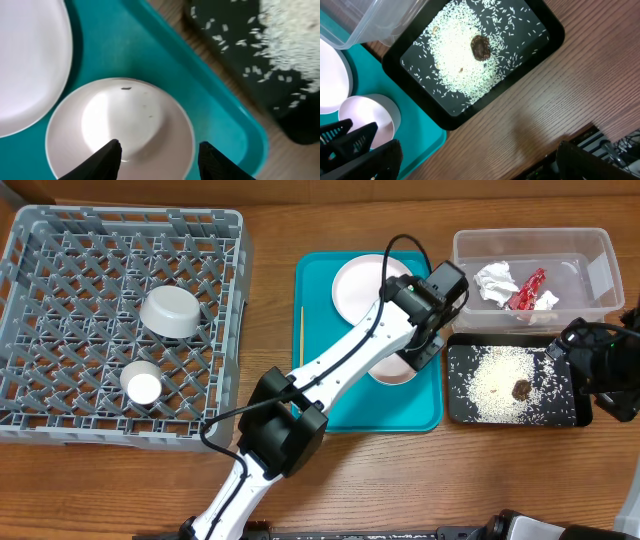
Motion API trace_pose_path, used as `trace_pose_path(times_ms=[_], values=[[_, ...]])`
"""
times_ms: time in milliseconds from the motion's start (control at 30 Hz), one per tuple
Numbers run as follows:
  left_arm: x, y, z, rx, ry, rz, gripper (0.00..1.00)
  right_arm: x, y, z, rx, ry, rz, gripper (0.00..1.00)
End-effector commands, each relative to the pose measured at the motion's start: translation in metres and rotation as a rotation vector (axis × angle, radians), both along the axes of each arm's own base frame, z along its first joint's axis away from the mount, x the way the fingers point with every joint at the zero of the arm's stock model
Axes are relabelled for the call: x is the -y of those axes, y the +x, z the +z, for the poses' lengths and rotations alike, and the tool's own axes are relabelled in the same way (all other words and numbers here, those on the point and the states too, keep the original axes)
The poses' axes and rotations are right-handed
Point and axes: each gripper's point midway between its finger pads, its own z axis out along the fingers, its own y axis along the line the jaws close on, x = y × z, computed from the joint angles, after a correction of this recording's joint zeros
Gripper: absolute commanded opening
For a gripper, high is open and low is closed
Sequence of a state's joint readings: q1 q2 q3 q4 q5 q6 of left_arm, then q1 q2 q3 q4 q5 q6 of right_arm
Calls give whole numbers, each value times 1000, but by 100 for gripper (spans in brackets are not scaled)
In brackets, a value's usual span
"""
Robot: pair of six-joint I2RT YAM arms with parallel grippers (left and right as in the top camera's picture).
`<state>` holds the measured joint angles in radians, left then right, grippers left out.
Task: Sort waste into correct bins and load items into the dishwasher
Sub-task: 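Move the left gripper to the pink-rimmed bowl and grasp its rim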
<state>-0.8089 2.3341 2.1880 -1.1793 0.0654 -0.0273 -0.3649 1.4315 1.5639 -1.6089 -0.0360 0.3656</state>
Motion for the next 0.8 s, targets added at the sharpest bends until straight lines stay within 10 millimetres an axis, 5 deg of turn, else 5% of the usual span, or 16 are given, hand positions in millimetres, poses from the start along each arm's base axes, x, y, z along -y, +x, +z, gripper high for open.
trace_pose_path(times_ms=[0, 367, 633, 767], values=[[16, -20, 14, -43, -69, -39, 53, 2, 1, 3, 11, -16, -3, 100], [-12, -38, -50, -116, 85, -11, 49, 2, 1, 3, 12, -16, -3, 100], [-18, -39, -55, -114, 114, -7, 5, 2, 1, 3, 10, -16, -3, 100], [-20, -40, -54, -118, 119, 0, 4, 1, 1, 3, 9, -15, -3, 100]])
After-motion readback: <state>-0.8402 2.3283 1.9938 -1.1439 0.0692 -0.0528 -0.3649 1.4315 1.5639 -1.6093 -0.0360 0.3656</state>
